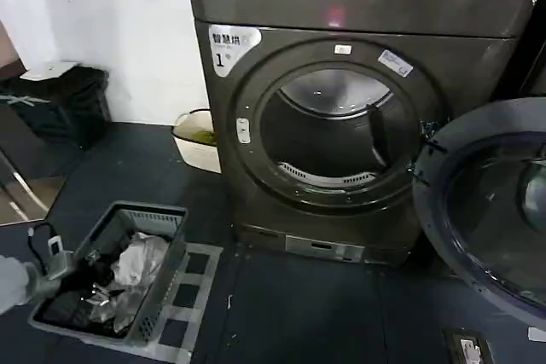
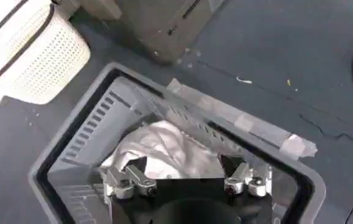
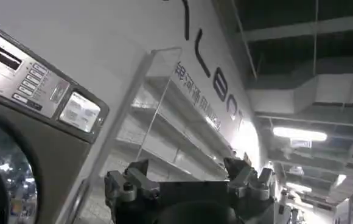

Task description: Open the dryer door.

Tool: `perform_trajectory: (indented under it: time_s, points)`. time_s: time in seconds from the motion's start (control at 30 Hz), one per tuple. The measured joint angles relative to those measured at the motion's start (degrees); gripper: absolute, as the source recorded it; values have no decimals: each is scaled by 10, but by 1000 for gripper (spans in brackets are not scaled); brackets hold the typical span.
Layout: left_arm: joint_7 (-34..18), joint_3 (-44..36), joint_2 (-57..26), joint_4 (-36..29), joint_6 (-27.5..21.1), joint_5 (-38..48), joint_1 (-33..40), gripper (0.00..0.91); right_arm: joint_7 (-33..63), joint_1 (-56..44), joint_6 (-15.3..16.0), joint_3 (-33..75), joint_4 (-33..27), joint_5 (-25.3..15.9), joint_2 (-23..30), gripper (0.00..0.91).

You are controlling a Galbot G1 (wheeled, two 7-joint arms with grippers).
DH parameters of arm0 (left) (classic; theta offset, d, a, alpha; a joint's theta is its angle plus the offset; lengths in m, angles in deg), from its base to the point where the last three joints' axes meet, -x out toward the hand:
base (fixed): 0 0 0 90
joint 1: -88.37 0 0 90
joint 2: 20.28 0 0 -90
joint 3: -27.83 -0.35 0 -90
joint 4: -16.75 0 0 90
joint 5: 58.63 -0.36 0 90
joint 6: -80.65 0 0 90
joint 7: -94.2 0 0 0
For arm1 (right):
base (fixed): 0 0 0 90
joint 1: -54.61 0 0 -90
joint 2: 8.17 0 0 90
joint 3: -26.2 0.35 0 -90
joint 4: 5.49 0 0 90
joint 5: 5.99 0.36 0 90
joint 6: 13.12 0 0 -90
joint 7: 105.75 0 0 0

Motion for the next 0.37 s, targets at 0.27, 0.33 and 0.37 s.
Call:
perform_trajectory:
  time_s: [0.27, 0.33, 0.37]
  points:
    - [11, 0, -10, 0, -1, -16, -1, 907, -1, 0, 0, 2, -3, -1, -2, 907]
    - [11, 0, -13, -2, 2, -15, -1, 907, -1, 0, -1, 2, -4, -3, -1, 907]
    - [11, 1, -15, -1, 4, -15, -1, 907, -1, 1, -1, 3, -4, -4, -1, 907]
